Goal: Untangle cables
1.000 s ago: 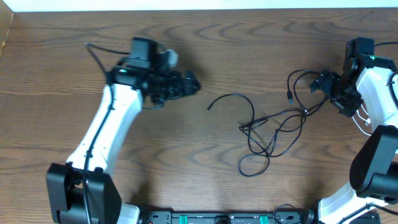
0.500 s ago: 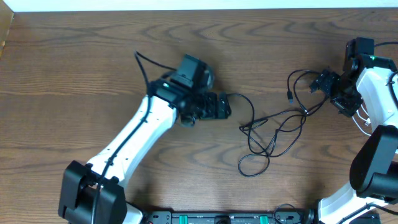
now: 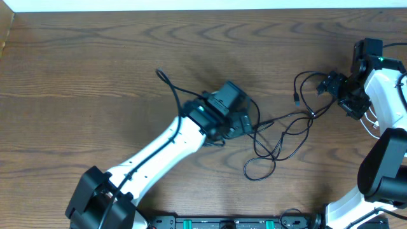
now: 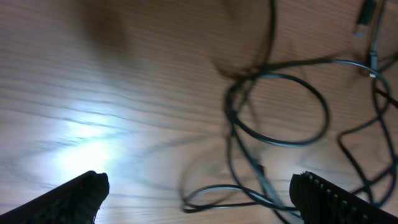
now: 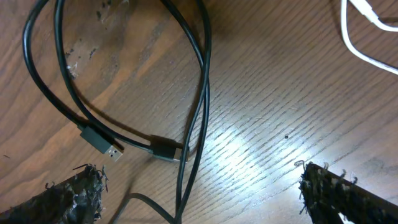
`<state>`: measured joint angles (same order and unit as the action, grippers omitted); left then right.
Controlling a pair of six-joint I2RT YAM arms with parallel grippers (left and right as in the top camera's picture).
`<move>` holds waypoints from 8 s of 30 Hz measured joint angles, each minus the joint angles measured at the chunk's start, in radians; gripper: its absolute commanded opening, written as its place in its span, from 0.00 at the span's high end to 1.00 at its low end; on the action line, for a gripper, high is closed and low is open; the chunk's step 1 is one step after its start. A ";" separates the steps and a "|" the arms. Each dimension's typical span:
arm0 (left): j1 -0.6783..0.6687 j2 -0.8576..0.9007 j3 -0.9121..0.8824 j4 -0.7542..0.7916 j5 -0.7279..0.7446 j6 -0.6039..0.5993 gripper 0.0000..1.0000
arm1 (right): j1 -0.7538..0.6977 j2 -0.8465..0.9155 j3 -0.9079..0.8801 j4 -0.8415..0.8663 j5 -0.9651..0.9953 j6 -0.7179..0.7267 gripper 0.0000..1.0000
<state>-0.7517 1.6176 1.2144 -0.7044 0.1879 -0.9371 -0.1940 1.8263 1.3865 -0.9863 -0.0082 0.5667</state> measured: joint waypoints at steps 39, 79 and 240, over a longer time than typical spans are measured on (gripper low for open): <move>-0.199 0.233 -0.002 0.166 -0.221 -0.169 0.92 | 0.000 0.000 0.000 0.000 0.000 0.000 0.01; 0.462 -0.141 -0.003 -0.131 -0.151 0.078 0.92 | 0.000 0.000 0.000 0.000 0.000 0.000 0.01; 0.520 0.127 -0.010 0.030 0.042 0.493 0.87 | 0.757 0.000 -0.003 0.303 -0.301 0.765 0.21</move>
<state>-0.2317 1.7451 1.2045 -0.6743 0.2298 -0.4438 0.5632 1.8263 1.3830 -0.6830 -0.3092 1.3315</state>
